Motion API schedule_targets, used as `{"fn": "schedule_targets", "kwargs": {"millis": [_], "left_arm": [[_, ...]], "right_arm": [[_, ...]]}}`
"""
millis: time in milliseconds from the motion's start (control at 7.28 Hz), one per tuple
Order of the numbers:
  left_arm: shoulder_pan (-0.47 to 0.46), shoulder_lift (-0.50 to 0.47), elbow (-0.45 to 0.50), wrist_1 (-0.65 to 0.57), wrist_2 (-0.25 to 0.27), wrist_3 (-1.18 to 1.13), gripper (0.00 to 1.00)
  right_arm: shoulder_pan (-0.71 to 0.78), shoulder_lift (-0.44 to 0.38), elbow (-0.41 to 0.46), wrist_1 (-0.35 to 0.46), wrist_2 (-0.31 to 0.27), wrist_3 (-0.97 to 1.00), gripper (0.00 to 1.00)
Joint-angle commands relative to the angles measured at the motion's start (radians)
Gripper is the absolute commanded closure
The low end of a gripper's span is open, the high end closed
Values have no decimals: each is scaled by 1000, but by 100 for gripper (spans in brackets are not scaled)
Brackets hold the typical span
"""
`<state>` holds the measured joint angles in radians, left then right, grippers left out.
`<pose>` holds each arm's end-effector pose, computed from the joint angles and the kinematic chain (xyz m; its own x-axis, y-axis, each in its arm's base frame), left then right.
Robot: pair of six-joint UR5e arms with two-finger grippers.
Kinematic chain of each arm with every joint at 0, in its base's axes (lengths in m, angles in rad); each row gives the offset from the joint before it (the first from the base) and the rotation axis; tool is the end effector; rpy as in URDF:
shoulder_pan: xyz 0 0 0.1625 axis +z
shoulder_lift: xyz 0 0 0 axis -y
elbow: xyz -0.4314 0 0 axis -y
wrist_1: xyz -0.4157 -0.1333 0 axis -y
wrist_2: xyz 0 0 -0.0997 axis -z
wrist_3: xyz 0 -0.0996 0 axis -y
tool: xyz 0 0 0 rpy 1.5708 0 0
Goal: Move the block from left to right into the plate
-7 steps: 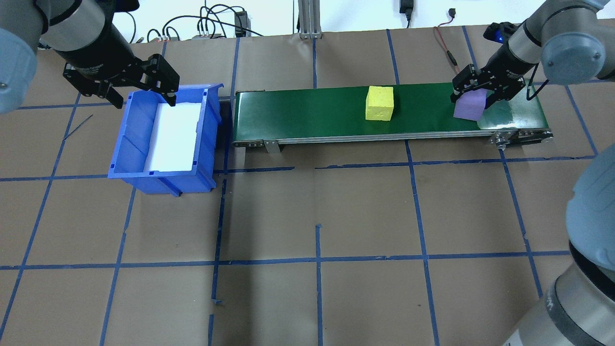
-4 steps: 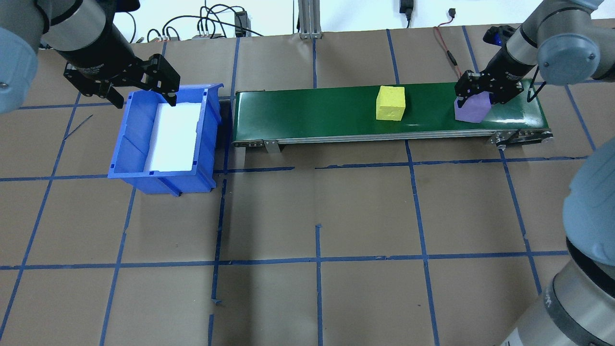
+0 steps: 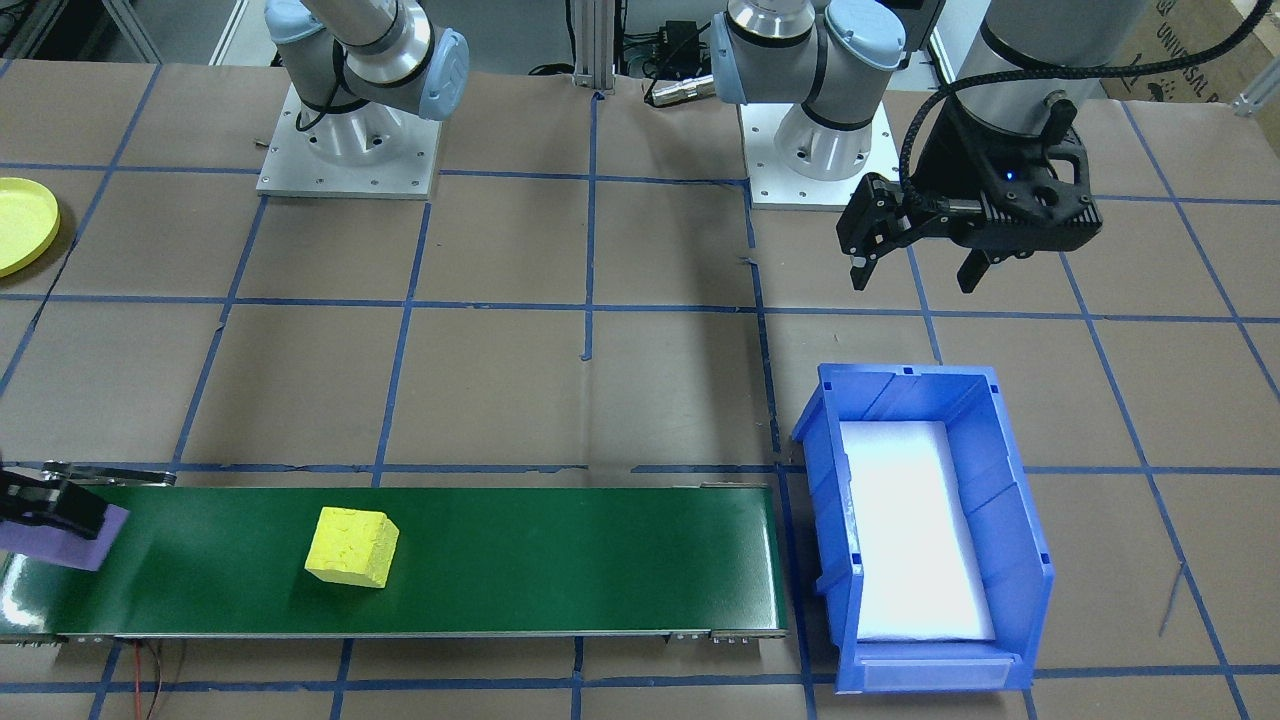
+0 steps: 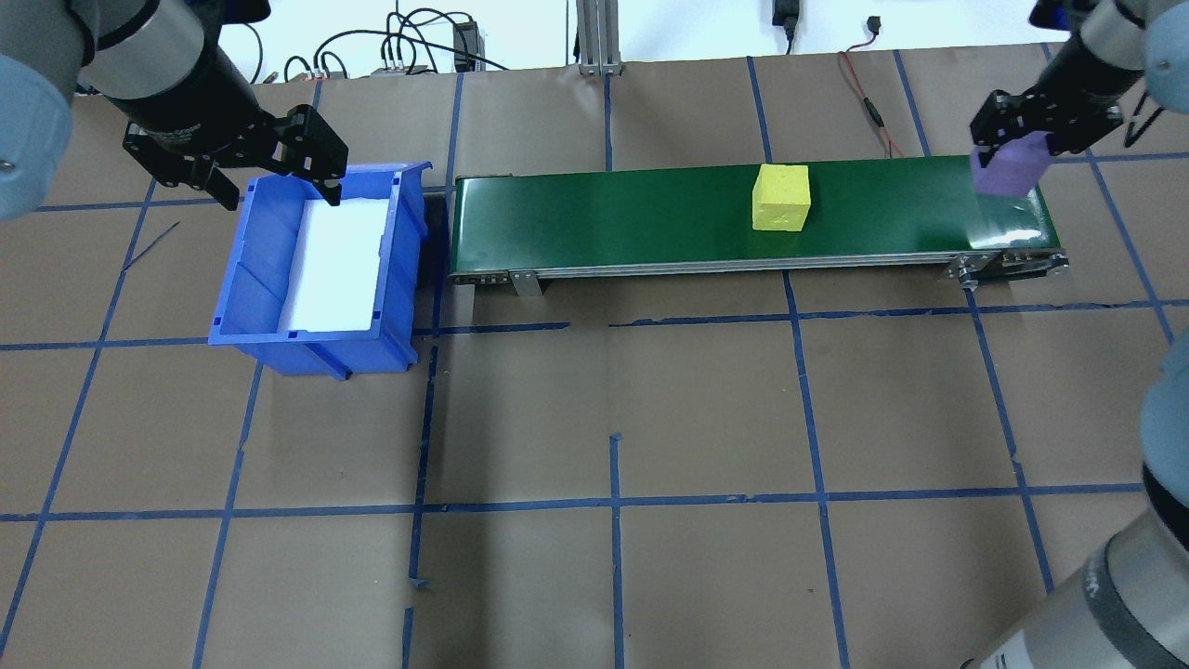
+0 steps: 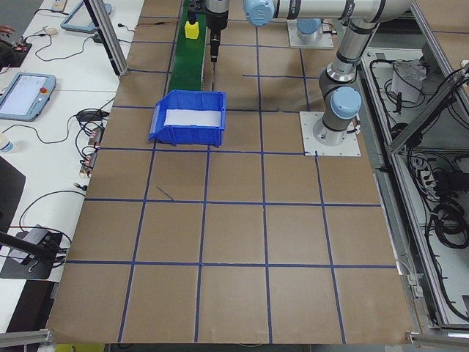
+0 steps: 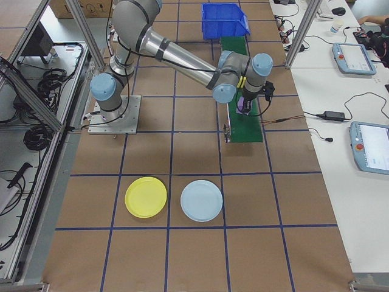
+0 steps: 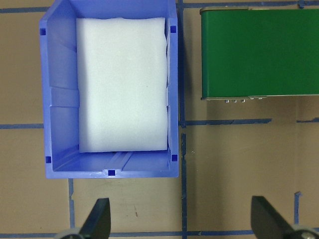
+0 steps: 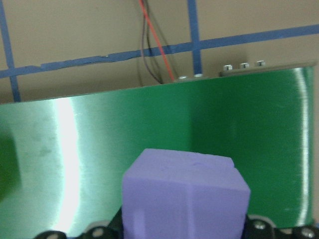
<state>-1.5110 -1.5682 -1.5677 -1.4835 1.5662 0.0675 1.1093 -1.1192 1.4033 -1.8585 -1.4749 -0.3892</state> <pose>-0.1023 -0.5301 0.5064 -1.0000 0.0078 -0.0017 0.0080 0.9956 -0.0930 -0.1782 -0.6791 0.3354 -0.9937 0.0701 -0.0872 0.0737 0.9965 -0.0397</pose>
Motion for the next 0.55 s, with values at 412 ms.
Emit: {"fn": "schedule_targets", "kwargs": {"millis": [412], "left_arm": [[-2,0,0,0,2,0,0]], "right_arm": [[-443,88,11,-1,-108,-616,65]]}}
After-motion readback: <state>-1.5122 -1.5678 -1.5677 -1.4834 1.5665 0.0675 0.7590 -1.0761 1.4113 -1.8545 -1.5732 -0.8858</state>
